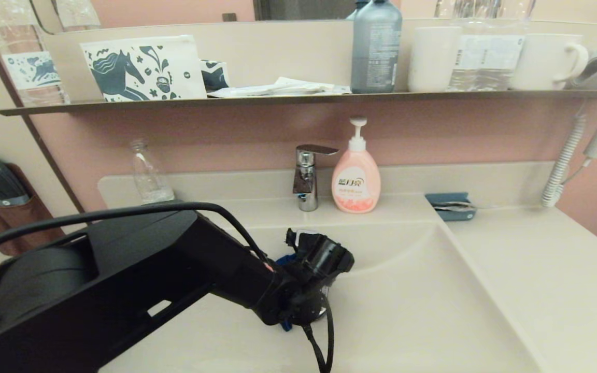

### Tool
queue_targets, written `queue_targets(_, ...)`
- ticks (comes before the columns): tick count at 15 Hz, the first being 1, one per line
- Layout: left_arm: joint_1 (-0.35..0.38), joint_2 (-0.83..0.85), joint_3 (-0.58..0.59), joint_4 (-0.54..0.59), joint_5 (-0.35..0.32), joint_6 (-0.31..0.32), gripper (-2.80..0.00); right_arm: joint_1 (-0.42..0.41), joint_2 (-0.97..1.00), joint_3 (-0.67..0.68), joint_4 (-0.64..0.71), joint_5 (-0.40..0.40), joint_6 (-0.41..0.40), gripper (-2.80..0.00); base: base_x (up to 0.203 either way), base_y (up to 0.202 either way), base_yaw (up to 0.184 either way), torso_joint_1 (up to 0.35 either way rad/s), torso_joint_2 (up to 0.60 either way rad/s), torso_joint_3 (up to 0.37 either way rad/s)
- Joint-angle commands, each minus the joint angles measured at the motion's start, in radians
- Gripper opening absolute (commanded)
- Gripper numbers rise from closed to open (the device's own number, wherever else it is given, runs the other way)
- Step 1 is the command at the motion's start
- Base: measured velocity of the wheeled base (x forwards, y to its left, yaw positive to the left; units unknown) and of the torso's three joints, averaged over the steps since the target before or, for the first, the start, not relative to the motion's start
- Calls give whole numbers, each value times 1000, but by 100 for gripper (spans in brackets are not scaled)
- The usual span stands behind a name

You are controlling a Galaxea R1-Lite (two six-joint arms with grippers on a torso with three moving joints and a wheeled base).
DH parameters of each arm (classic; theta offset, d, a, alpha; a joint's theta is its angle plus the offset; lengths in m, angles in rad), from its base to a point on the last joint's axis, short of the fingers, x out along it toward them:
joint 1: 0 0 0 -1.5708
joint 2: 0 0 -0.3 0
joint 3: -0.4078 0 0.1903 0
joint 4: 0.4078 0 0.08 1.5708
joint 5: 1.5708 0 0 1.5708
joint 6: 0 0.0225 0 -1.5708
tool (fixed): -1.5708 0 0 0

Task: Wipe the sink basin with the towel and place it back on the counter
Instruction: Wipe the sink

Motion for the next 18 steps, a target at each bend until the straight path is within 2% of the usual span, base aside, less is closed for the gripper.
queue_targets(1,-46,-8,-23,1,1,-8,-280,0,0,0,0,0,-1,-280,0,0,0,0,0,0)
queue_targets(4,-84,-11,-67,35,12,-21,-280,1,0,0,0,0,-1,-280,0,0,0,0,0,0)
queue_targets(7,-107,2,-153,123,13,-57,-280,0,0,0,0,0,-1,-280,0,0,0,0,0,0)
queue_targets(11,-151,-1,-162,168,12,-95,-280,0,0,0,0,0,-1,-280,0,0,0,0,0,0)
queue_targets(14,-173,-30,-145,341,1,-178,-280,0,0,0,0,0,-1,-280,0,0,0,0,0,0)
queue_targets(16,-179,-83,-106,504,-47,-282,-280,0,0,0,0,0,-1,-280,0,0,0,0,0,0)
queue_targets(18,-175,-154,-39,552,-66,-321,-280,0,0,0,0,0,-1,-280,0,0,0,0,0,0)
